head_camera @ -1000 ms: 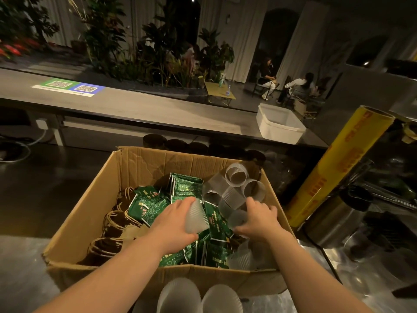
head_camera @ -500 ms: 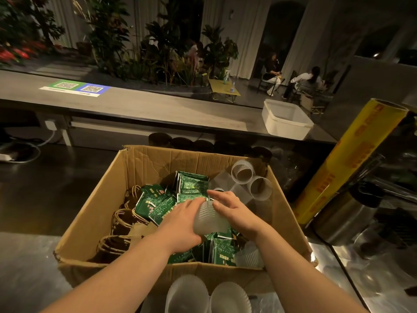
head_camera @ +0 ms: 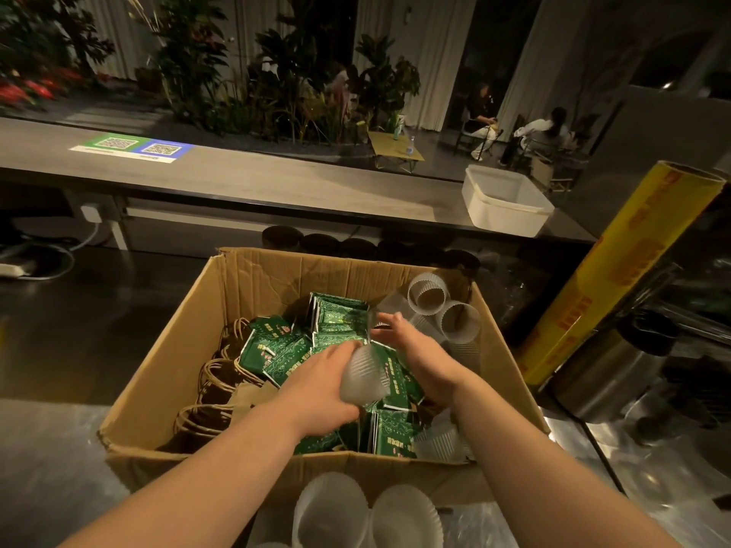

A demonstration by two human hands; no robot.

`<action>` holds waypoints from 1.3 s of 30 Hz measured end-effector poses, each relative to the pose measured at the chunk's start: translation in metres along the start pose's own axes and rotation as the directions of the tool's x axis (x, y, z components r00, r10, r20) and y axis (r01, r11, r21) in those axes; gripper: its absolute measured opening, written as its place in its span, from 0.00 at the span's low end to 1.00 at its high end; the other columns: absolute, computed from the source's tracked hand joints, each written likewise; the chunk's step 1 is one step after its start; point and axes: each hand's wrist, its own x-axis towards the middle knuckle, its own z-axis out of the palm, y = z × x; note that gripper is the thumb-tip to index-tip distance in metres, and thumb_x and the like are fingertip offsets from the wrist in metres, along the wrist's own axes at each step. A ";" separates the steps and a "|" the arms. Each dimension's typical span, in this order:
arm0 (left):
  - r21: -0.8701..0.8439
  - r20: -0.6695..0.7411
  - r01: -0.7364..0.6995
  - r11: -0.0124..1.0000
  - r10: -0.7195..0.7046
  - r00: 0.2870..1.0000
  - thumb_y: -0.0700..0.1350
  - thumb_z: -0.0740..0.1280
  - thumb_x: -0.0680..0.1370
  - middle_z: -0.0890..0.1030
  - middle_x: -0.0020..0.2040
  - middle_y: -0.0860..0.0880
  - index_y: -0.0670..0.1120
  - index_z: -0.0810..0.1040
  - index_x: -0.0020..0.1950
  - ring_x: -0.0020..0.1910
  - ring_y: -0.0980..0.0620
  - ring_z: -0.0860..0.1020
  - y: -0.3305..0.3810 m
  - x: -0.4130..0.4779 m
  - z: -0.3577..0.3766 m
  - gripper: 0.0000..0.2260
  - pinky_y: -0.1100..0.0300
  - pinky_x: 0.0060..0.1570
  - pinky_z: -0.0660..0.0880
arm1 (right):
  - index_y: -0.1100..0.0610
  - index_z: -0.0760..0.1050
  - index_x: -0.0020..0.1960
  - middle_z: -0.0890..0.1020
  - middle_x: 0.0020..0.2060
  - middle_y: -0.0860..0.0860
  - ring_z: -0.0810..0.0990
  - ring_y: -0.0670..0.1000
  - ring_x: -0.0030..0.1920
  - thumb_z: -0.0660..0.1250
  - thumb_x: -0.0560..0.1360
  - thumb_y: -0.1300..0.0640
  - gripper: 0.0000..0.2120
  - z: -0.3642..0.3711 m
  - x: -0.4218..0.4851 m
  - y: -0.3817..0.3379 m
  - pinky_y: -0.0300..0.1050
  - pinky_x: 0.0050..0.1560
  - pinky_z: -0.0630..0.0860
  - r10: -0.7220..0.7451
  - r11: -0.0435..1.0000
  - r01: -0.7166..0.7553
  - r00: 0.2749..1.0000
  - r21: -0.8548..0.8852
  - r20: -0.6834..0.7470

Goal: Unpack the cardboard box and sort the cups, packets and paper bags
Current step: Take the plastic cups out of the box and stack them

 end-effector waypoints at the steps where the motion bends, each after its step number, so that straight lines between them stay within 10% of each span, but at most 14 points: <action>1: -0.007 -0.015 0.005 1.000 -0.005 1.000 0.53 0.78 0.70 0.70 0.69 0.56 0.60 0.57 0.77 0.63 0.52 0.71 -0.001 0.000 0.001 0.42 0.49 0.64 0.74 | 0.52 0.75 0.66 0.80 0.62 0.53 0.76 0.48 0.60 0.57 0.85 0.45 0.16 -0.011 0.001 0.003 0.51 0.68 0.71 0.017 0.985 -0.032 0.996 -0.171 -0.089; 4: -0.014 -0.032 0.006 1.000 -0.006 0.999 0.54 0.78 0.70 0.70 0.68 0.57 0.62 0.57 0.75 0.62 0.52 0.71 -0.003 0.000 0.002 0.40 0.48 0.63 0.74 | 0.52 0.79 0.56 0.82 0.51 0.51 0.82 0.50 0.51 0.69 0.80 0.47 0.10 -0.038 -0.006 0.018 0.50 0.57 0.81 0.201 0.743 -0.162 0.979 -0.650 -0.014; 8: 0.002 -0.028 0.005 1.000 -0.005 1.000 0.55 0.77 0.71 0.69 0.68 0.56 0.61 0.57 0.75 0.63 0.51 0.71 -0.003 0.001 0.001 0.39 0.47 0.64 0.73 | 0.47 0.80 0.60 0.72 0.66 0.54 0.67 0.61 0.69 0.77 0.71 0.42 0.21 -0.033 -0.022 0.040 0.59 0.68 0.72 0.440 0.305 -0.137 0.898 -0.942 0.012; 10: 0.000 -0.033 0.002 1.000 -0.002 0.999 0.55 0.76 0.71 0.69 0.68 0.55 0.61 0.56 0.75 0.62 0.51 0.71 -0.003 0.001 0.001 0.39 0.47 0.63 0.73 | 0.45 0.80 0.53 0.74 0.61 0.52 0.70 0.60 0.65 0.76 0.72 0.47 0.11 -0.030 -0.022 0.046 0.56 0.64 0.74 0.415 0.361 -0.131 0.909 -0.923 0.033; 15: -0.025 -0.035 -0.007 1.000 0.006 0.999 0.54 0.77 0.72 0.69 0.69 0.56 0.61 0.57 0.76 0.64 0.52 0.70 -0.003 -0.002 0.000 0.40 0.49 0.65 0.72 | 0.51 0.75 0.38 0.80 0.56 0.56 0.79 0.57 0.55 0.70 0.77 0.56 0.09 -0.042 -0.020 0.023 0.50 0.52 0.78 0.136 0.934 -0.137 0.990 -0.329 -0.025; 20: -0.032 -0.017 -0.024 0.999 0.024 1.000 0.51 0.77 0.70 0.69 0.69 0.57 0.61 0.58 0.75 0.64 0.54 0.69 -0.002 -0.001 0.001 0.40 0.50 0.66 0.71 | 0.54 0.72 0.40 0.82 0.49 0.55 0.76 0.54 0.48 0.67 0.81 0.55 0.11 -0.018 -0.015 0.008 0.50 0.49 0.72 -0.005 0.970 0.070 0.964 0.234 -0.267; 28: 0.001 -0.036 0.011 1.000 -0.011 0.999 0.51 0.76 0.69 0.70 0.66 0.56 0.61 0.58 0.74 0.61 0.53 0.71 -0.005 0.000 0.002 0.39 0.49 0.63 0.74 | 0.48 0.74 0.61 0.79 0.59 0.52 0.78 0.56 0.59 0.66 0.81 0.57 0.10 0.010 -0.005 0.011 0.56 0.58 0.78 -0.035 0.984 0.074 0.971 0.162 -0.235; 34: -0.004 -0.022 0.013 1.000 -0.014 1.000 0.53 0.77 0.70 0.70 0.67 0.56 0.59 0.57 0.76 0.60 0.53 0.71 -0.006 0.003 0.004 0.41 0.52 0.62 0.74 | 0.46 0.73 0.69 0.75 0.66 0.48 0.74 0.51 0.66 0.58 0.85 0.45 0.15 0.017 -0.009 0.013 0.49 0.65 0.72 -0.010 0.994 0.003 0.998 0.108 0.065; 39: 0.003 -0.029 0.011 1.000 -0.011 1.000 0.57 0.76 0.71 0.70 0.68 0.56 0.60 0.57 0.75 0.61 0.52 0.71 -0.008 0.002 0.004 0.40 0.50 0.62 0.73 | 0.48 0.75 0.62 0.81 0.56 0.48 0.81 0.48 0.54 0.64 0.82 0.56 0.10 -0.048 -0.010 0.018 0.52 0.59 0.81 0.040 0.860 -0.192 0.949 -0.473 -0.312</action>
